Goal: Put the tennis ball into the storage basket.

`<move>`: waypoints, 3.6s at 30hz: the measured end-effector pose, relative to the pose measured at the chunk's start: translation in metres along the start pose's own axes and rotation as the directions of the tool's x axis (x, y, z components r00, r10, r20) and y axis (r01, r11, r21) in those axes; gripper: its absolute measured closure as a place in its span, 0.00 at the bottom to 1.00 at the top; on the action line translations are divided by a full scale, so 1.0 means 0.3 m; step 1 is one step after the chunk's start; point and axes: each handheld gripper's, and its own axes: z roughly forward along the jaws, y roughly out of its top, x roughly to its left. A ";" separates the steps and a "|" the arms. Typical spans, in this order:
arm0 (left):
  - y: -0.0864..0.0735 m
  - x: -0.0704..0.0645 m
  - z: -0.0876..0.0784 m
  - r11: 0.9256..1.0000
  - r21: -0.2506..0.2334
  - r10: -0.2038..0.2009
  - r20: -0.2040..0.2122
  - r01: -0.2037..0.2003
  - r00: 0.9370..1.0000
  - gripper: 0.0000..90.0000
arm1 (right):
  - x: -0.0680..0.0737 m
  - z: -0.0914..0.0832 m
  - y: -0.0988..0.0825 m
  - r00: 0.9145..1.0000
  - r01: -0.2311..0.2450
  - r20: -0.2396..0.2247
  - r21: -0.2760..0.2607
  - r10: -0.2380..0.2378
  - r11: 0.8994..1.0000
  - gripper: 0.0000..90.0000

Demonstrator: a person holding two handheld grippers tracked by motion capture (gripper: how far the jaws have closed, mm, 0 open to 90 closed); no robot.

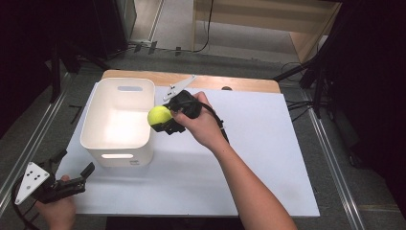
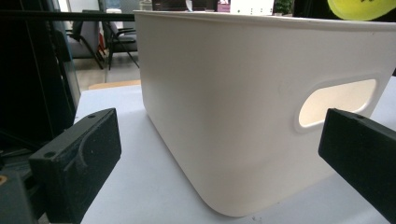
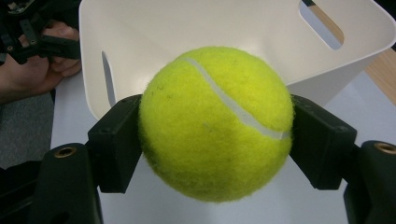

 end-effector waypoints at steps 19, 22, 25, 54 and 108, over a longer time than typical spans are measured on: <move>0.000 0.000 0.001 1.000 0.000 -0.001 0.000 0.001 1.000 0.00 | 0.015 0.036 0.064 1.000 0.013 -0.022 -0.014 -0.013 1.000 0.27; 0.000 -0.001 0.002 1.000 0.001 -0.001 0.000 0.001 1.000 0.00 | 0.018 0.047 0.071 0.999 0.023 -0.027 -0.017 -0.024 1.000 0.27; 0.000 -0.001 0.002 1.000 0.001 0.000 0.000 0.000 1.000 0.00 | 0.022 0.056 0.078 0.999 0.018 -0.030 -0.016 -0.019 1.000 0.27; 0.001 0.000 0.003 1.000 0.001 -0.001 -0.001 0.001 1.000 0.00 | 0.061 0.160 0.097 0.997 0.059 -0.049 0.042 -0.057 0.997 0.27; 0.001 -0.002 0.005 1.000 0.009 0.005 -0.003 -0.005 1.000 0.00 | 0.041 0.009 -0.051 1.000 0.020 0.019 -0.028 -0.020 0.999 0.00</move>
